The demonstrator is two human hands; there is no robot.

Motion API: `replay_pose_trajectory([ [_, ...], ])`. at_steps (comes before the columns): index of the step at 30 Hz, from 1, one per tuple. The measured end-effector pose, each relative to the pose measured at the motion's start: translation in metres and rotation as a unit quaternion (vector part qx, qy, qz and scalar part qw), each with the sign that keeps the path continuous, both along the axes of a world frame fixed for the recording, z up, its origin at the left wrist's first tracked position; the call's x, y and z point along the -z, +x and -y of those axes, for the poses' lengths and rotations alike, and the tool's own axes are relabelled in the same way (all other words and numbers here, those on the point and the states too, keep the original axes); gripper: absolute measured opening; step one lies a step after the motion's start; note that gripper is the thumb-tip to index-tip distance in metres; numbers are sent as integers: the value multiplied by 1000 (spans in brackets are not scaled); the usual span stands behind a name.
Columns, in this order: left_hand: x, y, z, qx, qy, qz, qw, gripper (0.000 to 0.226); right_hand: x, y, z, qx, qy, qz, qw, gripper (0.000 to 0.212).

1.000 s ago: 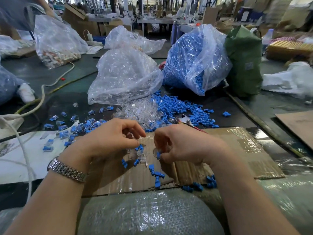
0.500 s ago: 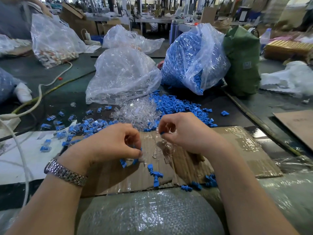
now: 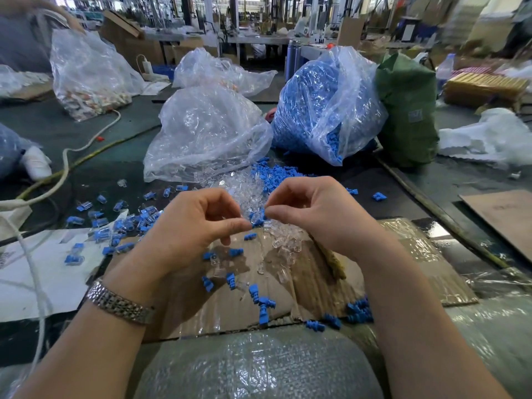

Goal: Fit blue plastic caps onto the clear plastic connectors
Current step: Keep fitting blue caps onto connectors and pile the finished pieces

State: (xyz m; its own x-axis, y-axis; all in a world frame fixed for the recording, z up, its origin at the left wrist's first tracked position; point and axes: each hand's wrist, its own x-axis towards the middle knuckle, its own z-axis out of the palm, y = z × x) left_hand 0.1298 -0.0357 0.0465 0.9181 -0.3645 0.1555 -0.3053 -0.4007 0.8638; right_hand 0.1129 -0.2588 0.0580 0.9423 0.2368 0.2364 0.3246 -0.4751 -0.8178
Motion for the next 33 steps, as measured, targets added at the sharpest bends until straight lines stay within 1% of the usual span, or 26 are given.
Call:
replay_pose_trajectory([
  [2,-1,-3,4,7,-67,-13,998,35,-2,-1,0,-15,64,-5,998,4],
  [4,-2,-6,8,25,-116,-30,992,38,-2,-2,-3,-24,98,-10,995,3],
  [10,-2,-7,13,39,-191,-49,980,29,-3,-4,-5,-38,102,1,994,3],
  [13,-2,-7,15,45,-212,-60,974,32,-4,-4,-5,-44,93,23,994,3],
  [16,-3,-8,16,47,-239,-70,967,27,-4,-5,-6,-52,85,49,994,3],
  [18,-3,-10,17,49,-251,-72,964,25,-5,-5,-5,-51,78,62,994,3],
  [21,-3,-11,18,47,-236,-64,969,29,-4,-5,-8,-54,65,66,994,2],
  [26,-2,-12,21,32,-217,-54,974,34,-1,-4,-10,-42,8,84,996,6],
  [29,-2,-9,18,53,-217,-84,971,30,-5,-7,-6,-53,-5,87,995,3],
  [33,-3,-9,12,85,-263,-139,951,32,-7,-10,-6,-58,-1,102,993,3],
])
